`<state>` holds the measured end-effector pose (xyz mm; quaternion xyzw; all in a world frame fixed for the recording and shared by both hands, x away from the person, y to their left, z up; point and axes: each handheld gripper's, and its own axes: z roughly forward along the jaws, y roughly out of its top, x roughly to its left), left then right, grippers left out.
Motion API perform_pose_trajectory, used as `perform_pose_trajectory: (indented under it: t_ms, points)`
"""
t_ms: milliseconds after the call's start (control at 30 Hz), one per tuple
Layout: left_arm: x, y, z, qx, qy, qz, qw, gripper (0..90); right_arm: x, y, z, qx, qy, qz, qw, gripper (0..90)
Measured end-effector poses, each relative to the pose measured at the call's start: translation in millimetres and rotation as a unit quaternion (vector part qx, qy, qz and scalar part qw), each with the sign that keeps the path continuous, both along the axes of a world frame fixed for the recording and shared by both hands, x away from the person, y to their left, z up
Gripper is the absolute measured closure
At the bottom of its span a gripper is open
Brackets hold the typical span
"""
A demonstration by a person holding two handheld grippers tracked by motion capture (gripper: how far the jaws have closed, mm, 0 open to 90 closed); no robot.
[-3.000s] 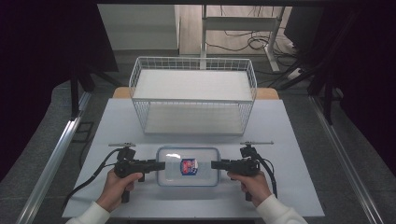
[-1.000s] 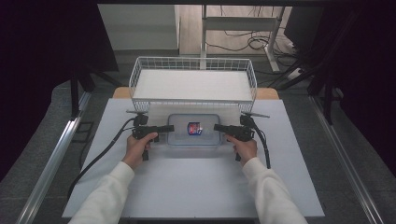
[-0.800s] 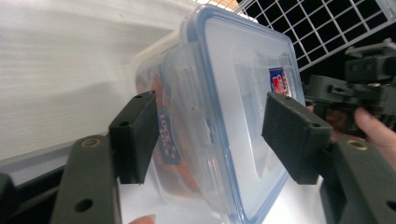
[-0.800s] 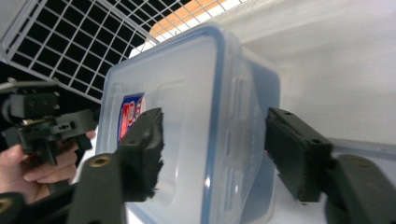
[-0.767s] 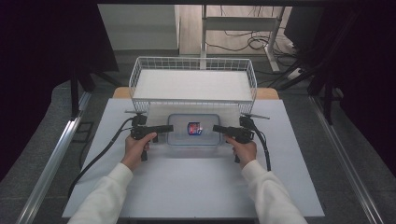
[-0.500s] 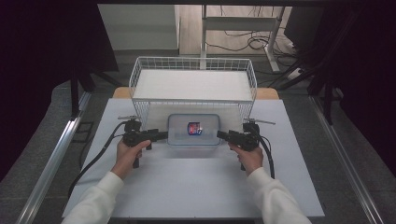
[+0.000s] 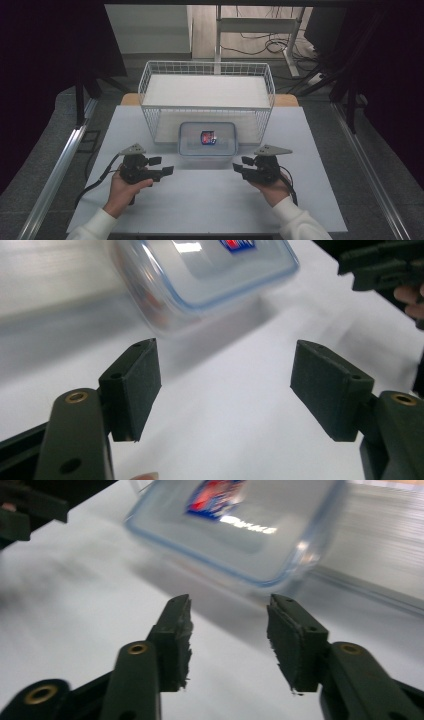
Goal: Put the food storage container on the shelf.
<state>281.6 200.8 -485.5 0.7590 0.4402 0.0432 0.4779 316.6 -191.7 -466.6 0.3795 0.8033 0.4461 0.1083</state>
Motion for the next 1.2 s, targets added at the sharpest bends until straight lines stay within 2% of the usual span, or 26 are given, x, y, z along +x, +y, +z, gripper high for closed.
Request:
perform_pose_trajectory:
  t_ms: [33, 67, 133, 233, 367, 500, 800, 867, 1033, 1167, 1200]
  points:
    - [0.0, 0.0, 0.0, 0.0, 0.0, 0.0, 1.0, 27.5, 0.0, 0.0, 0.0, 0.0, 0.0, 0.0, 1.0, 53.1]
    - [-10.1, -1.7, -1.5, 0.015, -0.004, -0.008, 0.9999, 27.6, -7.0, 8.5, -2.7, -0.013, -0.004, 0.018, 0.9997, 56.5]
    - [-17.3, -3.0, -2.5, 0.025, -0.007, -0.014, 0.9996, 28.1, -10.4, 15.4, -6.5, -0.029, -0.006, 0.033, 0.999, 59.0]
    - [-25.4, -2.9, -2.8, 0.025, -0.009, -0.016, 0.9995, 28.2, -12.2, 25.0, -12.9, -0.06, -0.012, 0.054, 0.9967, 66.1]
    - [-32.2, -3.4, -2.0, 0.019, -0.01, -0.019, 0.9996, 28.1, -8.8, 33.7, -17.4, -0.072, -0.008, 0.068, 0.995, 78.4]
    - [-37.8, -2.6, -1.8, 0.027, -0.015, -0.02, 0.9993, 27.7, -3.4, 41.3, -20.8, -0.08, -0.003, 0.072, 0.9942, 86.6]
    - [-37.9, -5.1, -5.7, 0.046, -0.016, -0.024, 0.9985, 27.6, 19.8, 71.0, -35.2, -0.109, 0.001, 0.071, 0.9915, 88.8]
    - [-37.5, -5.4, -6.4, 0.05, -0.016, -0.024, 0.9983, 27.6, 23.5, 76.4, -37.6, -0.118, -0.007, 0.069, 0.9906, 88.8]
    - [-36.1, -6.5, -9.0, 0.066, -0.016, -0.026, 0.9973, 27.2, 33.6, 87.2, -39.4, -0.108, -0.007, 0.069, 0.9917, 88.9]
    - [-36.4, -6.8, -8.9, 0.064, -0.015, -0.025, 0.9975, 27.1, 39.8, 96.0, -43.0, -0.106, -0.001, 0.065, 0.9922, 88.9]
    - [-36.6, -6.1, -8.5, 0.065, -0.017, -0.025, 0.9975, 27.0, 40.7, 99.2, -44.7, -0.1, -0.006, 0.057, 0.9933, 88.9]
